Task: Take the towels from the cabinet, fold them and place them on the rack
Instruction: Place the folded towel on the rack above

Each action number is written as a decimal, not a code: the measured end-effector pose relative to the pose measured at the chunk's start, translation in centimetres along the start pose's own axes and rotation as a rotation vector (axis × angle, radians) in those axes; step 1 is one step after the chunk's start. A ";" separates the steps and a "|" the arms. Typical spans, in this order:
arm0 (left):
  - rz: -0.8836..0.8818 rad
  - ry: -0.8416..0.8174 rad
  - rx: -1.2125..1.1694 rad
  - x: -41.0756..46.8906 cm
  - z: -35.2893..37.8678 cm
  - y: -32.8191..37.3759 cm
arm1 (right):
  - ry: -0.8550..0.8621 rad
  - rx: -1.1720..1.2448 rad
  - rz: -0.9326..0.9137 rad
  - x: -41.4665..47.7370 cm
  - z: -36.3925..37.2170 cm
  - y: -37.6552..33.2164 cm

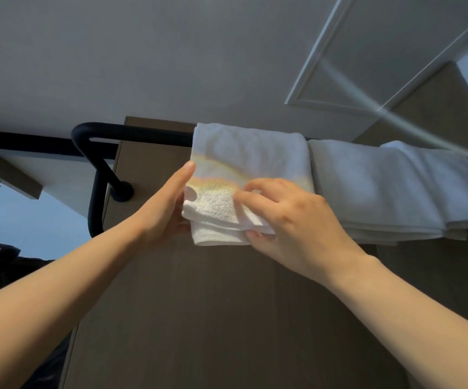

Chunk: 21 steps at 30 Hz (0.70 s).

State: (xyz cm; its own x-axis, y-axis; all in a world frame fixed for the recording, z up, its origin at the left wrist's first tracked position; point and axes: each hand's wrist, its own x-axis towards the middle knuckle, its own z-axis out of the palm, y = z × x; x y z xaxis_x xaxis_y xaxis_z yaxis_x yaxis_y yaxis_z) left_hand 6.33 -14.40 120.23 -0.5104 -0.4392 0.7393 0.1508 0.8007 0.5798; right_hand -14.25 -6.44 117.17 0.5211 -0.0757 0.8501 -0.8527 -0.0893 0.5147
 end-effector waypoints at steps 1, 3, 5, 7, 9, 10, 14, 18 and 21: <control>0.005 -0.068 -0.035 -0.1 -0.1 -0.1 | -0.002 -0.005 -0.018 0.3 0.2 -0.1; -0.005 -0.153 -0.086 -0.4 -0.4 -0.3 | 0.006 0.028 -0.017 0.9 0.7 0.1; -0.033 -0.185 -0.121 -0.6 -0.9 -0.8 | 0.051 0.123 0.029 0.8 1.1 0.7; -0.040 -0.149 -0.046 -0.9 -1.5 -1.4 | 0.127 0.294 0.098 0.2 1.5 1.6; -0.023 -0.070 0.127 -1.2 -1.7 -1.9 | 0.187 0.441 0.143 -0.4 1.7 2.0; -0.012 -0.026 0.170 -1.3 -1.5 -2.1 | 0.208 0.472 0.132 -0.5 1.7 2.1; 0.017 0.054 0.083 -1.5 -1.4 -2.6 | 0.221 0.354 -0.058 -0.8 1.4 2.0; 0.030 0.075 -0.020 -1.7 -1.4 -2.2 | 0.169 0.209 -0.210 -1.7 1.6 1.9; 0.014 0.057 -0.060 -1.7 -0.8 -1.6 | 0.126 0.123 -0.242 -2.1 1.9 2.0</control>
State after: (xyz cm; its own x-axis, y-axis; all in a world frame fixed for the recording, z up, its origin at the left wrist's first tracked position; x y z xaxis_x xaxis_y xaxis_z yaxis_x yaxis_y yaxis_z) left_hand 7.68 -15.28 118.28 -0.4593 -0.4517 0.7648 0.2092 0.7818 0.5874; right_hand -16.96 -8.36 116.23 0.6934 0.0860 0.7154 -0.6894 -0.2096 0.6934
